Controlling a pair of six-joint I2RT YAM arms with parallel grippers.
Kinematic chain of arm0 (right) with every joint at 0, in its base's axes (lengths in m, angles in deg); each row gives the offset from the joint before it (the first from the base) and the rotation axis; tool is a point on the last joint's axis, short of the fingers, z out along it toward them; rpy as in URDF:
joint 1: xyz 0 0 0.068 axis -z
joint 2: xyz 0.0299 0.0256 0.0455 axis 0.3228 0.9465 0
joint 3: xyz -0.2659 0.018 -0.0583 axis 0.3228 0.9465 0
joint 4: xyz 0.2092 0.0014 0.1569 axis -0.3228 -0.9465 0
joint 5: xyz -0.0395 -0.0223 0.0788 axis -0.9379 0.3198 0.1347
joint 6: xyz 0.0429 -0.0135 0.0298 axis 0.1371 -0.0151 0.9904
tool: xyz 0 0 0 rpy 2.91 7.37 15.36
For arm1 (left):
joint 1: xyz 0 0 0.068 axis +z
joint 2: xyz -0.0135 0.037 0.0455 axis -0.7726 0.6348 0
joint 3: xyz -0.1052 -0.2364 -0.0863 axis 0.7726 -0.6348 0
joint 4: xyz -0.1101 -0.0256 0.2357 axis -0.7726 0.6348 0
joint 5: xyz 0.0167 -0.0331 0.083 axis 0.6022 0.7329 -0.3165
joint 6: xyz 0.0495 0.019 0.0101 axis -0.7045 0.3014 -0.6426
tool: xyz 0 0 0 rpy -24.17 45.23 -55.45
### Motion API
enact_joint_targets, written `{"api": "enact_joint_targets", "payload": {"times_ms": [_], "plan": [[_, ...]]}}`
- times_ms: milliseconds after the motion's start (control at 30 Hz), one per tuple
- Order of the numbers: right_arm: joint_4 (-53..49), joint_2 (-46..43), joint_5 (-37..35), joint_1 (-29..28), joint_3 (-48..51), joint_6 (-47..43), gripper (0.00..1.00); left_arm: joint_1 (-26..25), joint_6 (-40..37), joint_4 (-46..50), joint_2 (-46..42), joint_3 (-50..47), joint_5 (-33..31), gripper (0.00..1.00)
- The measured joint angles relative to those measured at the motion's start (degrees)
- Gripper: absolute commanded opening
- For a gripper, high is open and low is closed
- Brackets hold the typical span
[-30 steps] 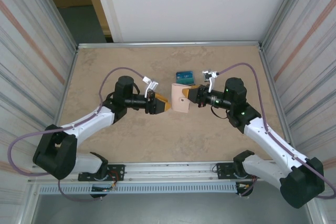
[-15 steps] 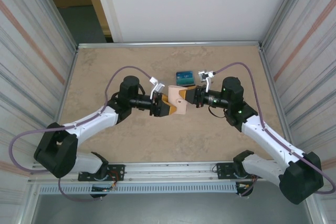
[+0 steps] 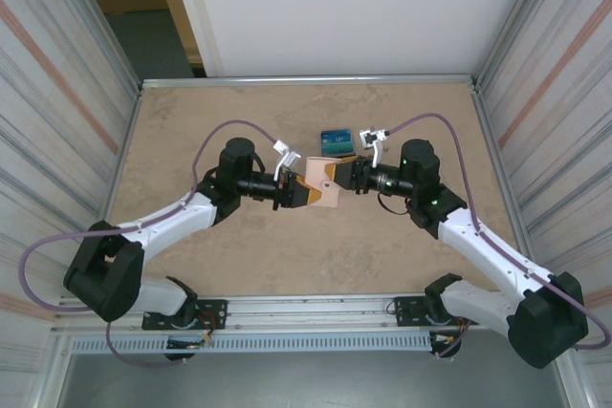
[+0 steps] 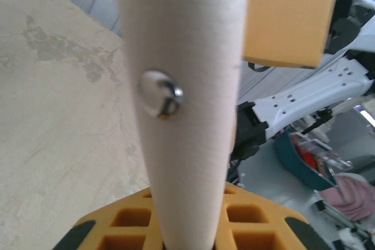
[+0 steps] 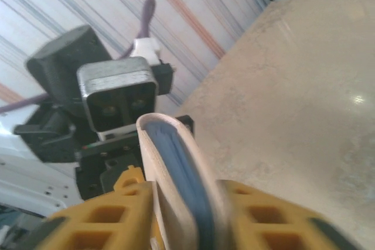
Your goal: Take the credit cards out of the card holder
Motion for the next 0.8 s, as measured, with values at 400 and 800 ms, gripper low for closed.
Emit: {"api": "enact_joint_targets", "payload": {"times_ms": [400, 800], "plan": [[-19.91, 3.06, -26.29, -5.40, -7.87, 1.90, 0.47, 0.00, -3.69, 12.28, -0.76, 0.79, -18.23, 0.02], [-31.61, 11.17, -39.50, -15.45, -17.59, 8.72, 0.34, -0.02, -4.76, 15.78, -0.76, 0.98, -26.45, 0.02]]}}
